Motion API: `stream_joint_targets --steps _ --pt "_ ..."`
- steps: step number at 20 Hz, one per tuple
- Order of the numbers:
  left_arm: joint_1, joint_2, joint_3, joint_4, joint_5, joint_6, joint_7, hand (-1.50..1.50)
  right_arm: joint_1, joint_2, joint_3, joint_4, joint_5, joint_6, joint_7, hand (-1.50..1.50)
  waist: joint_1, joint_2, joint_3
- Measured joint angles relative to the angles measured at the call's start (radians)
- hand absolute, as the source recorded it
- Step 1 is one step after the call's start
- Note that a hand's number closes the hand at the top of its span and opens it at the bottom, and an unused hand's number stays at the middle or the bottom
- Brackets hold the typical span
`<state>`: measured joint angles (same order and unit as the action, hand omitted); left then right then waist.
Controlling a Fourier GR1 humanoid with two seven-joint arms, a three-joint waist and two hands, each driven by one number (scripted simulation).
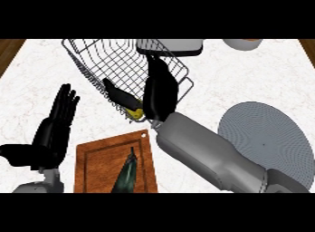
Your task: Pick the lemon from the placemat and place it in the basket
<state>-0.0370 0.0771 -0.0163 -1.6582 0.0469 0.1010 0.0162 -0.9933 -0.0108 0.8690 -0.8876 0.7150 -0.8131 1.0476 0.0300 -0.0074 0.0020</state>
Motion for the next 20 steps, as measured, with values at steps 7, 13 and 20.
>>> stream_joint_targets --steps 7,13,20 --pt "0.001 -0.023 -0.016 0.008 -0.021 0.022 0.001 0.00 -0.027 0.000 -0.032 -0.003 0.169 -0.037 0.051 -1.50 -0.019 0.000 -0.001" --pt "0.020 -0.017 -0.001 -0.020 -0.022 0.033 0.014 0.00 0.015 -0.008 -0.116 -0.070 0.324 -0.011 0.115 -1.50 -0.044 -0.006 -0.002" --pt "0.055 -0.003 0.020 -0.048 -0.008 0.028 0.023 0.00 0.150 -0.064 -0.247 -0.336 0.431 0.002 0.141 -1.50 -0.071 -0.012 -0.002"
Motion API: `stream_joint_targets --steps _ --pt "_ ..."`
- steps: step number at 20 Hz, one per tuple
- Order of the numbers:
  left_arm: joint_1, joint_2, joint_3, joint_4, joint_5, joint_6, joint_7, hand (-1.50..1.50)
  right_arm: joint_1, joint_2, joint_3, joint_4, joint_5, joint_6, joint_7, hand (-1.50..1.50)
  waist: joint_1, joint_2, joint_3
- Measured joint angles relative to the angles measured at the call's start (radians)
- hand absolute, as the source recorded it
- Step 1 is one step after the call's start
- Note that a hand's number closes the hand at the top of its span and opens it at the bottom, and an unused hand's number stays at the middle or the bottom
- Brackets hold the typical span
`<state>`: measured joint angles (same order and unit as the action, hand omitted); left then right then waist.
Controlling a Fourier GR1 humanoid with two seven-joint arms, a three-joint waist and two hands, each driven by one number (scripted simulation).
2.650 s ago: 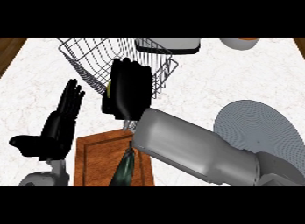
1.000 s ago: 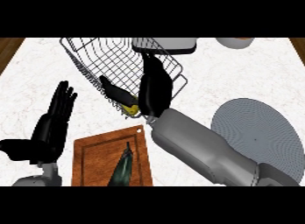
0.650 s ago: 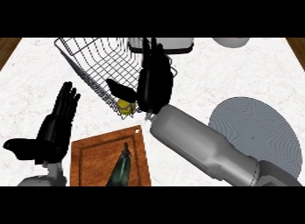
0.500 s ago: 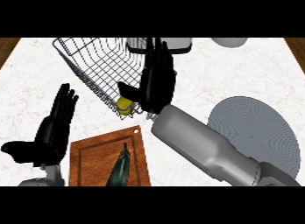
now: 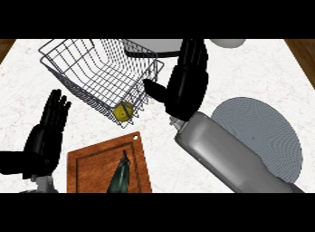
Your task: Pick the lemon from the placemat and place it in the basket
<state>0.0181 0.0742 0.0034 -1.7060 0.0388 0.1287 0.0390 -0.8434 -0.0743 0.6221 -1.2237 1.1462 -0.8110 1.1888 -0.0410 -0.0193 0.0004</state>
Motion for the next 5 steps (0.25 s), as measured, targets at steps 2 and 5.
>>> stream_joint_targets --steps 2,5 --pt "0.000 0.004 0.005 -0.005 0.004 -0.003 0.001 0.00 0.072 -0.025 -0.008 -0.122 0.024 0.024 0.007 -1.50 -0.001 0.001 0.000" --pt "-0.006 0.005 0.009 0.004 0.007 -0.008 -0.006 0.00 0.178 -0.060 -0.013 -0.309 0.026 0.043 0.000 -1.50 0.004 0.005 0.000"
